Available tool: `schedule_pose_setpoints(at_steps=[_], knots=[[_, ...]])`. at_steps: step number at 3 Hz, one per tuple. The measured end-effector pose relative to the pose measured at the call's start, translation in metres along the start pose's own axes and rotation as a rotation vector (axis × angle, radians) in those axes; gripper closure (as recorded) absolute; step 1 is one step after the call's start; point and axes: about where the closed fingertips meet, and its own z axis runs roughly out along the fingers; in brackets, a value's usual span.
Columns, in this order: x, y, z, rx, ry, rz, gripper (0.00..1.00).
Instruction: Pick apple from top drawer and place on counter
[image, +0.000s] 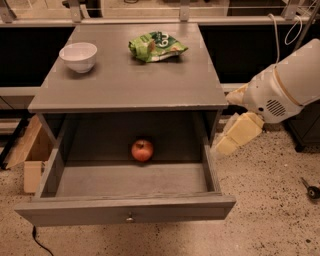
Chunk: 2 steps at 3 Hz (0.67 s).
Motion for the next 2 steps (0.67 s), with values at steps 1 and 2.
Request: schedule_pose_setpoints(at_steps=[1, 2], knots=[[0.007, 0.002, 0.031, -0.042, -0.006, -0.002, 0.0], [0.014, 0.006, 0.075, -0.076, -0.03, -0.017, 0.0]])
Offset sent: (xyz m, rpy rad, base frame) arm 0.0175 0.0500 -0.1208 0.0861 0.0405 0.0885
